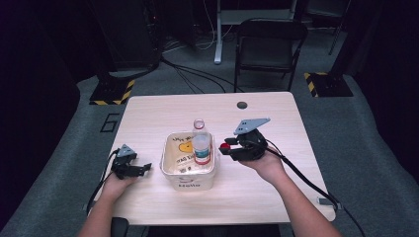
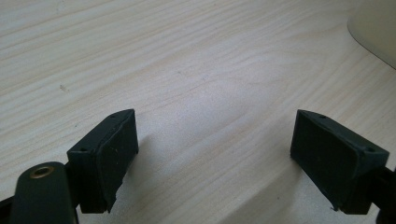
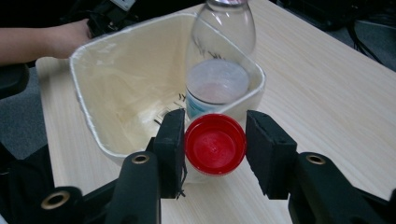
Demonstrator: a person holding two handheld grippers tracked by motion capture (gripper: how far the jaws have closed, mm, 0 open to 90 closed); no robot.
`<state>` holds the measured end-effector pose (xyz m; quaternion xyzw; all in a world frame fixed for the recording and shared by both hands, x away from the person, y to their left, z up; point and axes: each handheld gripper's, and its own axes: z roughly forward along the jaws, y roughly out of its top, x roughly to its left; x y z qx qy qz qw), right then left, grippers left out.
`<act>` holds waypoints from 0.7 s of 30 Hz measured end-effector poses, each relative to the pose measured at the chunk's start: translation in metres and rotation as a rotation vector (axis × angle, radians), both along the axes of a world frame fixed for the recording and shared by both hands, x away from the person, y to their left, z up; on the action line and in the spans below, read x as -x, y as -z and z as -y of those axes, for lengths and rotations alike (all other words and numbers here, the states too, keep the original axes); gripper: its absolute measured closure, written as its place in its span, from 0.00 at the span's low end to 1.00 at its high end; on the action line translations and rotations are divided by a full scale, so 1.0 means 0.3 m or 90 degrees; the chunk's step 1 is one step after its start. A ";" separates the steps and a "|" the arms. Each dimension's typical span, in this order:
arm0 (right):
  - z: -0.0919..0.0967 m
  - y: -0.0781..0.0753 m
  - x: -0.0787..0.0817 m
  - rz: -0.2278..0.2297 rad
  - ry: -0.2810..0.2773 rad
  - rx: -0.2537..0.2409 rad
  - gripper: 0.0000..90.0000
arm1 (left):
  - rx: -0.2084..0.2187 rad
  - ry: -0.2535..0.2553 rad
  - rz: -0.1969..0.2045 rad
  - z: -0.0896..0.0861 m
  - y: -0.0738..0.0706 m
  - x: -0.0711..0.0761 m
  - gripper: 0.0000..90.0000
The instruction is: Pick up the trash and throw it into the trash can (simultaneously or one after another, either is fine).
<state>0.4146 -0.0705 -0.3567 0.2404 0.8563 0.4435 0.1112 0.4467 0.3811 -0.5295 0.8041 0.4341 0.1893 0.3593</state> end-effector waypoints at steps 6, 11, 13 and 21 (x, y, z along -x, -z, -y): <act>-0.043 -0.054 0.017 0.014 -0.031 0.007 0.65 | 0.001 -0.001 0.002 0.000 0.001 0.000 0.17; -0.082 -0.085 0.027 0.023 -0.055 0.015 0.65 | 0.002 0.000 0.003 0.000 0.001 0.000 0.17; -0.090 -0.090 0.026 0.022 -0.061 0.014 0.65 | 0.002 -0.001 0.004 0.000 0.001 -0.001 0.17; -0.144 -0.079 0.024 0.012 -0.089 0.006 0.64 | 0.001 -0.001 0.003 0.000 0.001 0.000 0.17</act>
